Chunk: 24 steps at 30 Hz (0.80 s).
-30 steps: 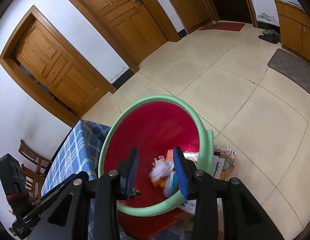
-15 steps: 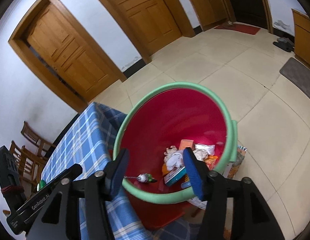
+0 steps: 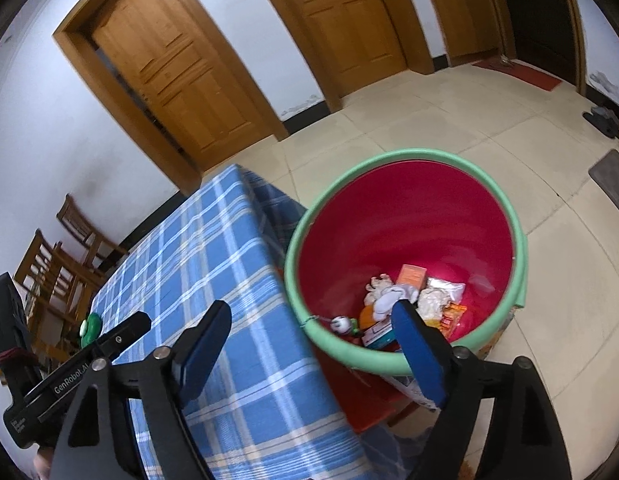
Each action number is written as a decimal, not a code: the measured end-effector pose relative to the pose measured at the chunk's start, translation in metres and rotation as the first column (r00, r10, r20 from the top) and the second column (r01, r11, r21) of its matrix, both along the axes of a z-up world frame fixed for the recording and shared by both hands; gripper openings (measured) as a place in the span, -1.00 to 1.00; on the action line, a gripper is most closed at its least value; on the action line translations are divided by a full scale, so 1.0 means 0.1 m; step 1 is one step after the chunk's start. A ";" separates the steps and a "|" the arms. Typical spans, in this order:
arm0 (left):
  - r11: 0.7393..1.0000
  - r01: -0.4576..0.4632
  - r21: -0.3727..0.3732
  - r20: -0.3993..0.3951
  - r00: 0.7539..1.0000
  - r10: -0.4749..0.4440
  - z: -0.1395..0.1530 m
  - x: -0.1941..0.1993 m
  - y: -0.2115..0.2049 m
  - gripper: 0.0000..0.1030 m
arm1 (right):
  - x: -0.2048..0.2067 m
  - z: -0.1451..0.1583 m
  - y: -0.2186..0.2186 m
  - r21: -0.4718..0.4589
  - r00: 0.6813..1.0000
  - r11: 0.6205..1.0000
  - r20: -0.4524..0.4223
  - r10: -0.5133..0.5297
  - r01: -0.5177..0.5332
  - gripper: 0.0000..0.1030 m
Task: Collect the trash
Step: 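Withdraw both open tools back over the tablecloth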
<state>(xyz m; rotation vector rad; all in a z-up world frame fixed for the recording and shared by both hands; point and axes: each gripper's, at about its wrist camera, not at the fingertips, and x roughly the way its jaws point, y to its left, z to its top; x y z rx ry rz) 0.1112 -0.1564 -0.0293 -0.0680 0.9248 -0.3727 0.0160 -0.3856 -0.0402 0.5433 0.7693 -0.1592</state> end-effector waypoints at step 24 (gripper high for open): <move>0.976 -0.217 0.028 0.081 0.973 0.214 0.19 -0.40 0.93 0.60 | -0.03 0.19 0.98 -0.121 0.978 0.973 0.038 0.204 -0.198 0.99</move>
